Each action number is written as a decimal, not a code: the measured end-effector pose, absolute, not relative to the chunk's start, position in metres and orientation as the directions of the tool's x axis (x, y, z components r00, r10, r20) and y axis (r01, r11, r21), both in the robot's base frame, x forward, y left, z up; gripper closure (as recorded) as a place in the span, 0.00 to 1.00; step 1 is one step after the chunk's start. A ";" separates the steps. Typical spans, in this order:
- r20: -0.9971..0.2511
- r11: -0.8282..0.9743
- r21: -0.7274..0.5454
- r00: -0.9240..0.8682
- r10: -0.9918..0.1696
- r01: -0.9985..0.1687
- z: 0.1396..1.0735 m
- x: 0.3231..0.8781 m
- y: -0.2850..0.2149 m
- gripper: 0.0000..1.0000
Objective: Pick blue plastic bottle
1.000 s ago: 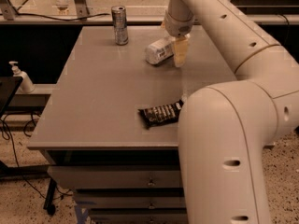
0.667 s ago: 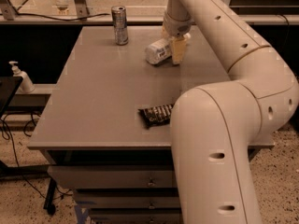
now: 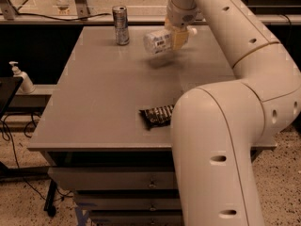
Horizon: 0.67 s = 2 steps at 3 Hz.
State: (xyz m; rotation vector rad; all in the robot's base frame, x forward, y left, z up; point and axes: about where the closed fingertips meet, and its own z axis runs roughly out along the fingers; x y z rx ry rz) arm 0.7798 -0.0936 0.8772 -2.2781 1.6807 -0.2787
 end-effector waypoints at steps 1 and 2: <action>-0.071 -0.237 -0.359 0.280 -0.957 -0.903 0.928 0.750 -0.096 1.00; -0.181 -0.151 -0.372 0.231 -0.956 -0.916 0.971 0.718 -0.097 1.00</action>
Offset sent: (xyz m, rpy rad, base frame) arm -0.1345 -0.0215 0.1532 0.2685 0.1653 -0.1457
